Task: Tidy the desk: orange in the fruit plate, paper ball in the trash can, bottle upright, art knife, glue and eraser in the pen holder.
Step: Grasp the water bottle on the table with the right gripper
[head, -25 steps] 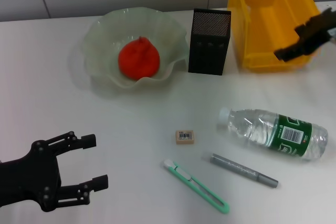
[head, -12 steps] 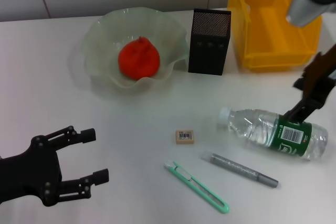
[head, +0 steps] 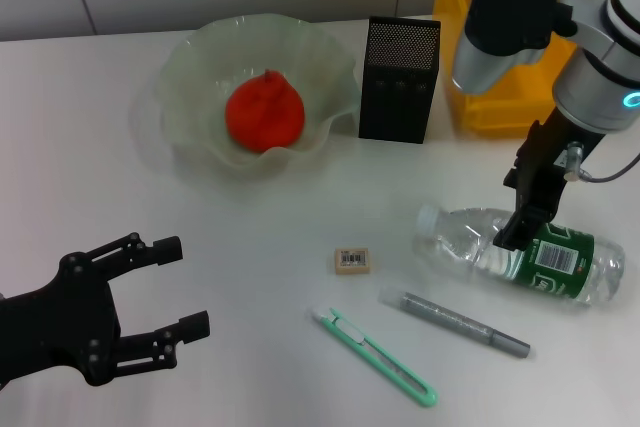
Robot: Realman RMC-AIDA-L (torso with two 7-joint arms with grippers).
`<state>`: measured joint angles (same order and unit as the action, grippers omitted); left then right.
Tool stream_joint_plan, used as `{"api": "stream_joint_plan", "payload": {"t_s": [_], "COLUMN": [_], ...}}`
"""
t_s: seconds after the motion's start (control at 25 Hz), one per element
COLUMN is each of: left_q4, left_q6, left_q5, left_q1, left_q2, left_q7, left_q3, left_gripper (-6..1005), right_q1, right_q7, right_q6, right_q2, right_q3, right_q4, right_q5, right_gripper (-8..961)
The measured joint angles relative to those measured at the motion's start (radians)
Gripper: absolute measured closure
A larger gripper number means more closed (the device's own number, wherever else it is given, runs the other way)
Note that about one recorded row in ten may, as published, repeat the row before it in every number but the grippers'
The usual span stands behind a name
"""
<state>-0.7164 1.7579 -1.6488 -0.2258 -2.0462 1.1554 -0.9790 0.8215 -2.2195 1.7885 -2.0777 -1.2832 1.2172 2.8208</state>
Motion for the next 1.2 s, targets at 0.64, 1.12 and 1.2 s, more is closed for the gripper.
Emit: {"api": "stream_joint_plan", "payload": {"t_s": [0.64,1.12,1.2], "left_q4": [0.002,0.002,0.002], "left_q6": [0.000,-0.002,-0.002], "left_q5": [0.000,-0.001,-0.002], "left_q1": [0.012,0.016,0.018], "left_q2": [-0.003,-0.009,-0.009], "left_q7": [0.004,0.000,0.000], "left_q3": [0.002,0.002,0.002], "left_gripper": [139,139,139], "right_q1": [0.063,0.078,0.084], "right_q7": [-0.009,-0.033,-0.038], "right_q6": [-0.023,-0.107,-0.120], "right_q2": [-0.003,-0.006,-0.008], "right_q3": [-0.068,-0.110,-0.118], "right_q4": [-0.146,-0.240,-0.258], "right_q5": [0.010,0.005,0.004], "right_gripper": [148,150,150]}}
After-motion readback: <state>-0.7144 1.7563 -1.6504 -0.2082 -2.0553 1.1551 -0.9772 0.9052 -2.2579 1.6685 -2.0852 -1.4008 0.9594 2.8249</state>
